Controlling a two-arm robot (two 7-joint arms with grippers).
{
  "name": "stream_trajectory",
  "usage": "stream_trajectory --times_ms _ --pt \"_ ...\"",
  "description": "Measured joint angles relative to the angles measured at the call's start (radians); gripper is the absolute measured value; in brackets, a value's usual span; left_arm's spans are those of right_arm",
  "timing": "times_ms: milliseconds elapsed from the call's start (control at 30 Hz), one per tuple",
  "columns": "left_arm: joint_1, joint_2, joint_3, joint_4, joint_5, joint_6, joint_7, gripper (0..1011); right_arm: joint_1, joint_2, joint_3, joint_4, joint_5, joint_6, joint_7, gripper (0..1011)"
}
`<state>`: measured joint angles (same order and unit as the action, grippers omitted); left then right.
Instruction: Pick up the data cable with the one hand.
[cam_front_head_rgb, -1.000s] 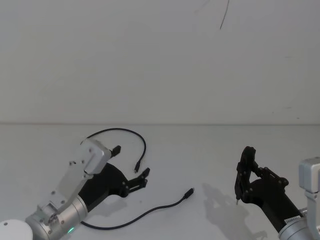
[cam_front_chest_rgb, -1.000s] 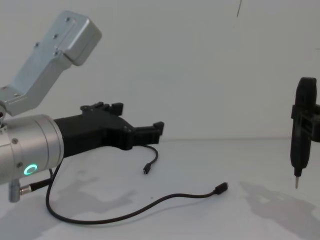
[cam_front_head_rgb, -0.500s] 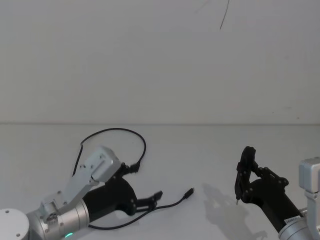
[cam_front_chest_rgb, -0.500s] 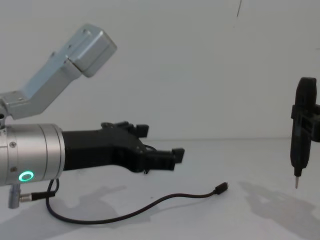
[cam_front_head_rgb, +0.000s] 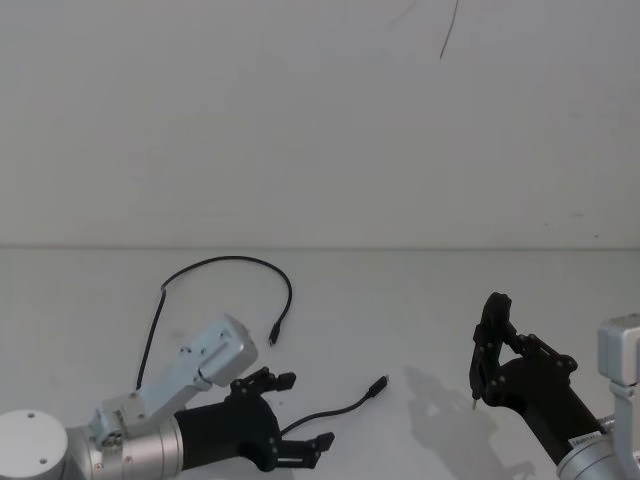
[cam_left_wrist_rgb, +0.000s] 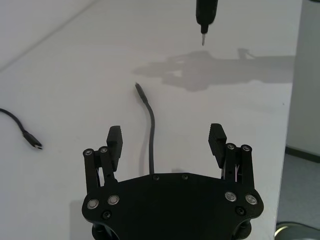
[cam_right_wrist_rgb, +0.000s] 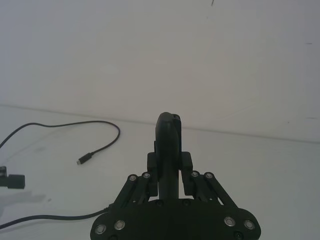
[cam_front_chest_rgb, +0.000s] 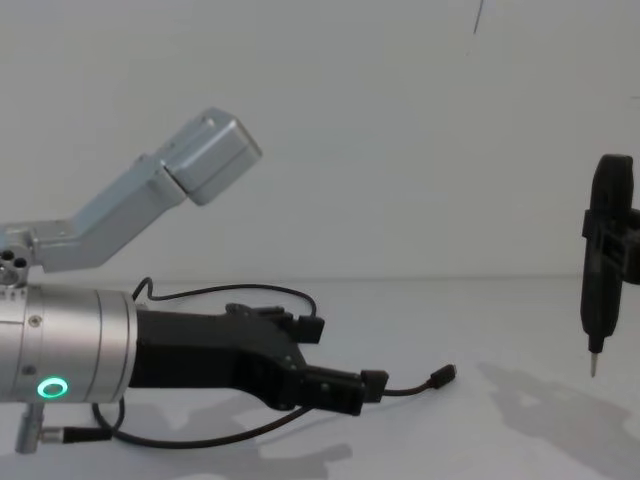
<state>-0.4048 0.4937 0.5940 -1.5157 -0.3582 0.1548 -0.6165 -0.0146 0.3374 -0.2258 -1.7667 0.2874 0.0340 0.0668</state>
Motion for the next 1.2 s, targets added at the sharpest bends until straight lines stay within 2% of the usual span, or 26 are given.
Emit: stream_trajectory --times_ms 367,933,1033,1200 --pt "-0.02 -0.015 0.025 0.033 -0.001 0.024 -0.001 1001 0.0 0.0 0.0 0.0 0.0 0.0 0.0 269" --pt "-0.03 -0.055 0.056 0.074 0.04 0.037 0.031 1000 0.0 0.0 0.0 0.0 0.0 0.0 0.0 269" --pt "-0.03 -0.059 0.056 0.077 0.043 0.038 0.036 963 0.0 0.0 0.0 0.0 0.0 0.0 0.0 269" --pt "-0.027 -0.069 0.055 0.085 0.05 0.041 0.046 832 0.0 0.0 0.0 0.0 0.0 0.0 0.0 269"
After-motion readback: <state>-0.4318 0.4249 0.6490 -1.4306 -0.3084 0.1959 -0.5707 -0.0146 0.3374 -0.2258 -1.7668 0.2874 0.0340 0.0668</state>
